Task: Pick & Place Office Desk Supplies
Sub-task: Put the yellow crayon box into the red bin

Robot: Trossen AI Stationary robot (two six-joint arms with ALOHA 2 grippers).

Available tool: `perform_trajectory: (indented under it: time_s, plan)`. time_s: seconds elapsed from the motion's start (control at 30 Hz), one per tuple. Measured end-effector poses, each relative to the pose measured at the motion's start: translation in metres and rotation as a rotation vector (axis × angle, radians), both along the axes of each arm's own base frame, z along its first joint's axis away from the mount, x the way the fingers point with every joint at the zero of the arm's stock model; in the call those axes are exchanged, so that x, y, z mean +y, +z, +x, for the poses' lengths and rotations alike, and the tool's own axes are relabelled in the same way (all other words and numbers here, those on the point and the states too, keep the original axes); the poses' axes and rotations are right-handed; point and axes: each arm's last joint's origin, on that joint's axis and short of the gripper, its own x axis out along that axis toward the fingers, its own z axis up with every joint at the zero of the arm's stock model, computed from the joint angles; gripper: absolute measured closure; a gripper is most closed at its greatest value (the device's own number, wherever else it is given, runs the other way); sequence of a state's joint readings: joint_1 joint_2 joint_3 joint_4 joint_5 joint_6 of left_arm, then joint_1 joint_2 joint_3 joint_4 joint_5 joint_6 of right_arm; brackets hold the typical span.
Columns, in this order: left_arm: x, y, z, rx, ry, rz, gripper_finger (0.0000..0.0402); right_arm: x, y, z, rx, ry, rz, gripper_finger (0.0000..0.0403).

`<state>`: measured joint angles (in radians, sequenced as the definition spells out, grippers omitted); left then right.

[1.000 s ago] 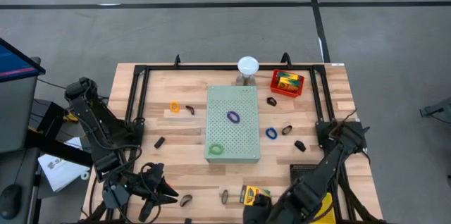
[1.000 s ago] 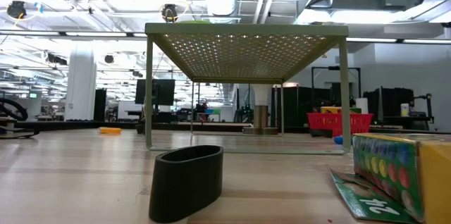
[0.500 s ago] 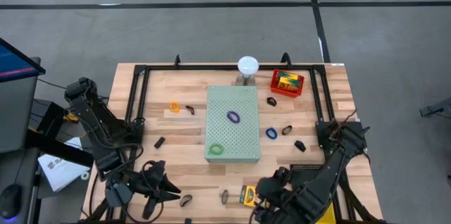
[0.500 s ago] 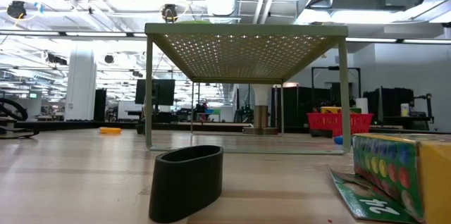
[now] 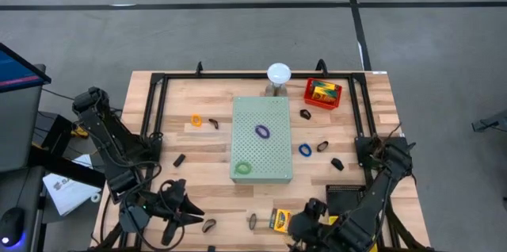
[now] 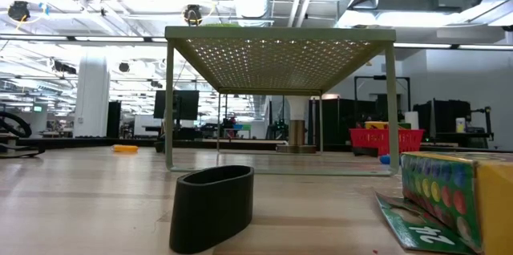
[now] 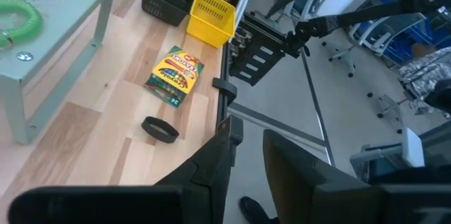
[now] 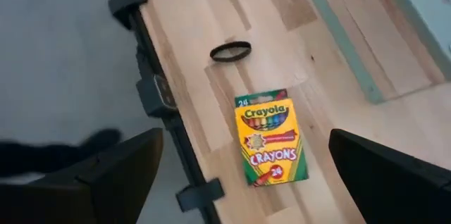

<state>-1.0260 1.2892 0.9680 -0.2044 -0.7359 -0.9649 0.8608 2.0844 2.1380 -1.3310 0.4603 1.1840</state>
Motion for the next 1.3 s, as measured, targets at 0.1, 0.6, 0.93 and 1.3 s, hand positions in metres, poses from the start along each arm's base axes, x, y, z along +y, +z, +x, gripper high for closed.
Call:
perform_trajectory:
  time_s: [0.1,0.6,0.93,1.3]
  plan:
    - [0.001,0.000,0.000,-0.003,0.014,0.012,0.0317,0.005,-0.012,0.000,0.084,0.072,-0.024,0.0003]
    - [0.001,-0.001,0.000,-0.002,0.027,0.006,0.0317,0.027,-0.102,0.028,0.358,0.280,-0.104,0.0003]
    - [0.002,-0.001,0.001,0.001,0.043,-0.015,0.0320,0.009,-0.119,0.040,0.358,0.180,-0.105,0.0003]
    - [0.002,-0.001,0.001,0.006,0.038,-0.023,0.0325,0.001,-0.121,0.038,0.355,0.194,-0.114,0.0003]
